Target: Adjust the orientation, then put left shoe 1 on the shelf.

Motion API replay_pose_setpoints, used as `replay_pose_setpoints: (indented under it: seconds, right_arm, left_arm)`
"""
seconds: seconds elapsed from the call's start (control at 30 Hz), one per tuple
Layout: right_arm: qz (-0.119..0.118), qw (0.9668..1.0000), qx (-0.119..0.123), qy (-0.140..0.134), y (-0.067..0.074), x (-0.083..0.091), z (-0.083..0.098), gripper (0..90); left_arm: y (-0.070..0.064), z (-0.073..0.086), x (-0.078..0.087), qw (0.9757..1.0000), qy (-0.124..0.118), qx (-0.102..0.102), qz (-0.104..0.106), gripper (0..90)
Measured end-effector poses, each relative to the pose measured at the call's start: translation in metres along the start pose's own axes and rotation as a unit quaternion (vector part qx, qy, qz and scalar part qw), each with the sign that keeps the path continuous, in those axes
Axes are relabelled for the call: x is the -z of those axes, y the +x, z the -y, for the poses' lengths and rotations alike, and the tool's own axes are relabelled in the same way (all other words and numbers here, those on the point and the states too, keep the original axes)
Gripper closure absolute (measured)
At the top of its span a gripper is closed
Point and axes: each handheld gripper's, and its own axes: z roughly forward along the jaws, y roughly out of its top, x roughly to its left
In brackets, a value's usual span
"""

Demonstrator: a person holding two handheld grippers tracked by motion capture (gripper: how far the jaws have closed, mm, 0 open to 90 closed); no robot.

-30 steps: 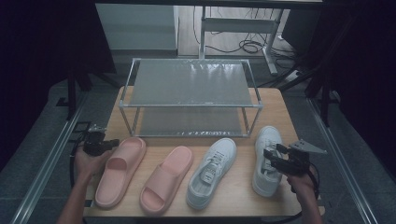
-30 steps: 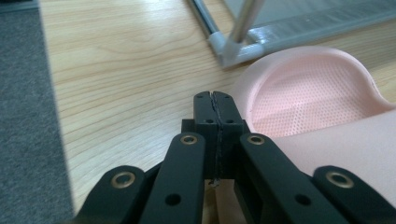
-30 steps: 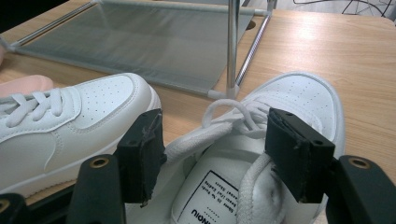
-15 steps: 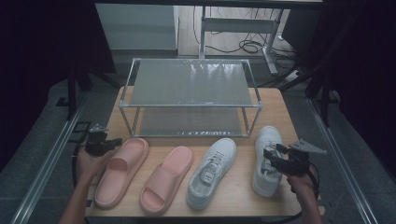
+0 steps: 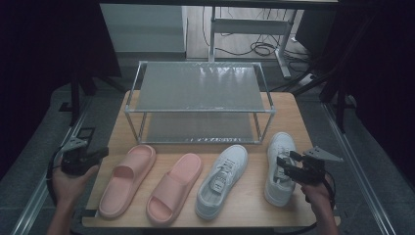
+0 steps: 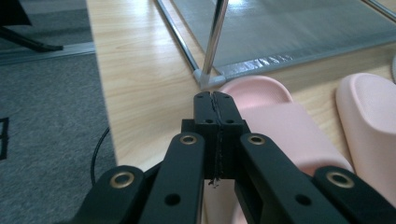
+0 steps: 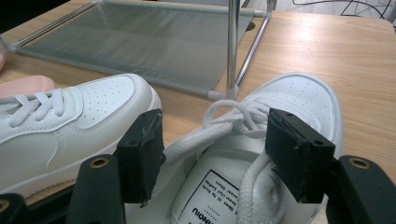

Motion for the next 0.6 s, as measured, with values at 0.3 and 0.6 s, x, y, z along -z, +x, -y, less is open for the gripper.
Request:
replay_pose_setpoints:
  seconds: [0.3,0.6]
  right_arm:
    - [0.0,1.0,0.001,0.001,0.001,-0.001,0.0,37.6]
    - [-0.004,1.0,0.002,-0.004,0.002,0.0,-0.002,37.6]
  left_arm:
    - [-0.031,0.028,0.027,0.9998,-0.013,-0.007,0.01,86.9]
    - [-0.061,0.047,0.035,0.9998,-0.019,-0.002,0.001,59.6]
